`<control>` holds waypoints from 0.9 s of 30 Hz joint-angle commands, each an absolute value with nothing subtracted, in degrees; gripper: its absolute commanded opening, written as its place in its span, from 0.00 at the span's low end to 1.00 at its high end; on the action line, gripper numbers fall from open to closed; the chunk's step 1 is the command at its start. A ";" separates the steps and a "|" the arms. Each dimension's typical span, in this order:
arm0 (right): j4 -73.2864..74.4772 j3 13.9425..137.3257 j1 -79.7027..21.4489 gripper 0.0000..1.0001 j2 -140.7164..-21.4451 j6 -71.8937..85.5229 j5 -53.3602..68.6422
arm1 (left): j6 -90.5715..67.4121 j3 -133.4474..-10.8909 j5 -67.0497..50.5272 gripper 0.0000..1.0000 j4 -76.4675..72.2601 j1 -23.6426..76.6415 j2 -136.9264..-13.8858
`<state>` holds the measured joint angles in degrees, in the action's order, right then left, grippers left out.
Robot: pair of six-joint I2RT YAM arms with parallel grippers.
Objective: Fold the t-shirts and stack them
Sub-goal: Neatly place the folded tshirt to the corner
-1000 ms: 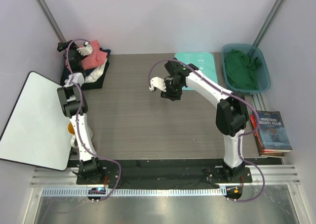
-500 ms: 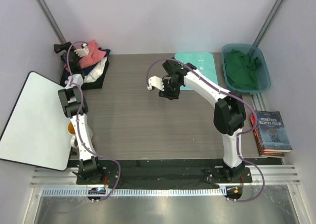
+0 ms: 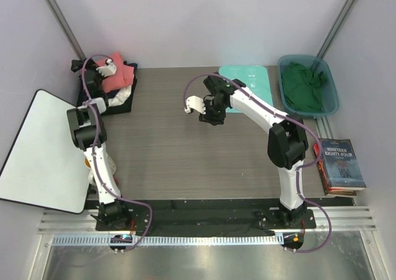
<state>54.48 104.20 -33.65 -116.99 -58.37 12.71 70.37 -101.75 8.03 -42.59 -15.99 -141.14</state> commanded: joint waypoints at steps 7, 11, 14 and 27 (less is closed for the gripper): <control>54.14 102.92 -33.93 0.46 -113.73 -58.54 12.22 | 65.39 -92.11 0.44 1.00 -48.08 -8.79 -132.27; 54.05 102.83 -33.58 0.46 -113.64 -58.54 12.30 | 66.00 -91.50 0.18 1.00 -47.37 -8.17 -133.15; 54.05 102.92 -33.40 0.46 -113.55 -58.54 12.22 | 67.41 -90.71 1.49 1.00 -47.46 -8.17 -134.12; 53.00 101.86 -30.85 0.53 -111.01 -57.23 11.60 | 56.81 -80.27 6.70 1.00 -51.15 -7.04 -123.34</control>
<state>54.35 101.65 -32.08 -116.42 -58.37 12.34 65.89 -87.31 7.09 -50.74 -8.21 -132.51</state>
